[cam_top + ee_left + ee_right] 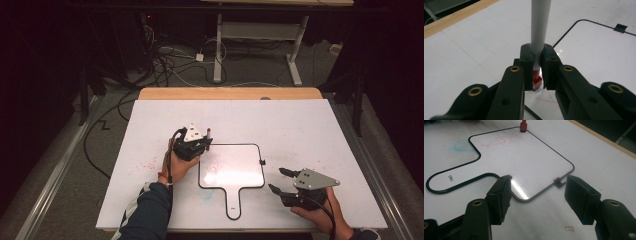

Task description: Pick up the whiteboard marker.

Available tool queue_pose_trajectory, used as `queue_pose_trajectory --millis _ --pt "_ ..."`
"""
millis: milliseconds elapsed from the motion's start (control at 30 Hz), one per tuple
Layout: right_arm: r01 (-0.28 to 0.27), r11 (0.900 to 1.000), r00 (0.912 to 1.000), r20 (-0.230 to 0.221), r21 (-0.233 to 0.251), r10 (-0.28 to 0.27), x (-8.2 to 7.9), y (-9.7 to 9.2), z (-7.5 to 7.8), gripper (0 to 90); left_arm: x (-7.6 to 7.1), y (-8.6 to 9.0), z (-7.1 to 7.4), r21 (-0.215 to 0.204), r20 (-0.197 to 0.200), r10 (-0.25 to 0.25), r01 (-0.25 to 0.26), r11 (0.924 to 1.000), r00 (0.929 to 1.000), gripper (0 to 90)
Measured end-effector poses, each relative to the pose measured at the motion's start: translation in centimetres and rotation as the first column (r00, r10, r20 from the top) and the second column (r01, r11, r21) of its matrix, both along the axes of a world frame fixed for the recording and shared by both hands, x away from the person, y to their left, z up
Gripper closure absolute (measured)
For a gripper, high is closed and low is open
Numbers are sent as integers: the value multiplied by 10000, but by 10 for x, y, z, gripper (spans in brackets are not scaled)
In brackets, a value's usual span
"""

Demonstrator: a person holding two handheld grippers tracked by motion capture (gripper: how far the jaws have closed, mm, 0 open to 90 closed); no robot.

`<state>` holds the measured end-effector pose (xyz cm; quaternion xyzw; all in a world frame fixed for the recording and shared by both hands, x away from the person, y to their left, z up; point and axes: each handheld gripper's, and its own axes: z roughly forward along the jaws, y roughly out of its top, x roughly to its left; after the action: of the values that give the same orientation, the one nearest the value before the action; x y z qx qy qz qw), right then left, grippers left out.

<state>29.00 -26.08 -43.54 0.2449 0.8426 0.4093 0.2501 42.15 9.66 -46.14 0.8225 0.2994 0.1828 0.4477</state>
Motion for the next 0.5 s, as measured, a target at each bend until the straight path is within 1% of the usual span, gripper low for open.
queue_pose_trajectory --millis 33,67,100,200,267,367,400,500 --pt "4 10000 10000 3 10 -4 0 0 0 391 -1 0 0 -36 -6 -101 101 9999 9999 789" --pt "13 10000 10000 0 29 -13 -1 0 0 391 -3 -2 -2 -260 -66 -297 295 9992 9995 789" --pt "-11 10000 10000 13 23 11 -1 1 1 390 -4 -4 -2 -319 -91 -422 419 9986 9991 789" --pt "-45 10000 10000 29 18 45 0 1 1 389 -11 -15 -1 -227 -21 -964 963 9951 9953 789" --pt "-43 10000 10000 38 16 43 -1 2 1 389 -16 -21 -1 -158 20 -1202 1202 9926 9928 789" --pt "-60 10000 10000 70 39 59 -1 2 1 389 -18 -22 0 62 100 -1324 1324 9912 9911 789" --pt "-39 10000 10000 75 61 39 -1 1 1 388 -18 -21 0 47 84 -1301 1301 9915 9915 789" --pt "-12 10000 9999 124 59 11 -2 0 2 387 -13 -13 0 30 106 -989 989 9951 9950 789"
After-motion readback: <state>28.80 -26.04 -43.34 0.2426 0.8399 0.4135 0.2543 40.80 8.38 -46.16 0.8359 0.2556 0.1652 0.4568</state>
